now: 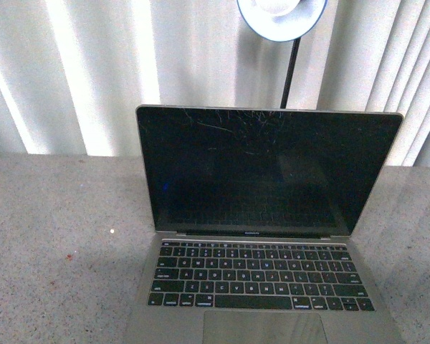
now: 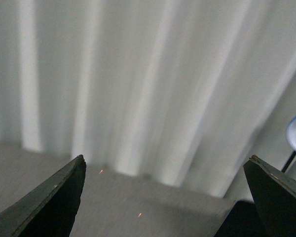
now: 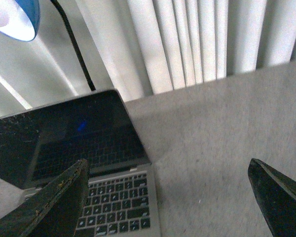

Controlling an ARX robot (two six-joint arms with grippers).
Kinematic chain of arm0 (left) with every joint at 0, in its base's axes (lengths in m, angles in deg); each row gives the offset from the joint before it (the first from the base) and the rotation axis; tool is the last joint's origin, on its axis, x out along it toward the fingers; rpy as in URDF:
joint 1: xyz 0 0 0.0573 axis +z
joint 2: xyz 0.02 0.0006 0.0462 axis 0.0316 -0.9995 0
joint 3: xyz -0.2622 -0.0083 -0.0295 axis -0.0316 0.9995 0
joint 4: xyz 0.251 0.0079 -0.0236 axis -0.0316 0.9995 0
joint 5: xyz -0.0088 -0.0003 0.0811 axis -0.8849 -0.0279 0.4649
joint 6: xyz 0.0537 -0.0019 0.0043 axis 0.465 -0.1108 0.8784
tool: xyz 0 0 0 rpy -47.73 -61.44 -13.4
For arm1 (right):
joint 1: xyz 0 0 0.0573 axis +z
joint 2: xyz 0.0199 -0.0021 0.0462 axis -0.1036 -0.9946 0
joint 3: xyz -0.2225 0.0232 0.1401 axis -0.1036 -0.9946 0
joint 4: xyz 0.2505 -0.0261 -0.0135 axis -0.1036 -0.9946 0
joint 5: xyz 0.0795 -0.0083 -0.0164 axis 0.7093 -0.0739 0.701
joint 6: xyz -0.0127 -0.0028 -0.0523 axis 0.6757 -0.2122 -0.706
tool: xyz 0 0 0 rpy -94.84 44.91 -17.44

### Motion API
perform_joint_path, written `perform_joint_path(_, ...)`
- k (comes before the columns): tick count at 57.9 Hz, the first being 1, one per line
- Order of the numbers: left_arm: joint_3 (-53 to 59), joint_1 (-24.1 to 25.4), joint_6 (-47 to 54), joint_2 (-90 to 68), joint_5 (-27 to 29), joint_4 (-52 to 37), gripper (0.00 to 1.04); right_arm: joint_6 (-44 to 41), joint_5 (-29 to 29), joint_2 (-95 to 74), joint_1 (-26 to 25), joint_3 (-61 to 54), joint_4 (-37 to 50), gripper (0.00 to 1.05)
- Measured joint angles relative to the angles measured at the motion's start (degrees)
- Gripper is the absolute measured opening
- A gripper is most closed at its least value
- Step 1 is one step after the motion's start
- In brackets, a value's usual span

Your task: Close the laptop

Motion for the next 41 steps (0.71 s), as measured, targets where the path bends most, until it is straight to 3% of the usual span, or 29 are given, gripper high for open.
perform_joint_path(9,-13.07,-3.65,3.39,-20.7,-8.59,-5.42,0.98,-18.58,2.62,-17.14,2.12,9.03,9.16,0.97)
perform_joint_path(17,-24.46,-8.13,8.46,-34.49,-8.09,-5.33,0.98,-36.48,13.16,-27.63,3.89,17.16,11.93,0.97)
perform_joint_path(29,-36.26,-11.78,15.85,-44.61,-4.61,-0.72,0.98,-46.47,12.35,-36.63,4.85,26.95,12.33,0.96)
perform_joint_path(36,-40.87,-13.07,18.95,-48.48,-2.25,2.67,0.98,-46.51,13.42,-38.91,4.92,30.12,11.74,0.76)
perform_joint_path(41,-44.37,-13.92,20.94,-51.15,-1.38,6.4,0.81,-46.62,15.89,-40.98,4.92,30.95,12.24,0.58)
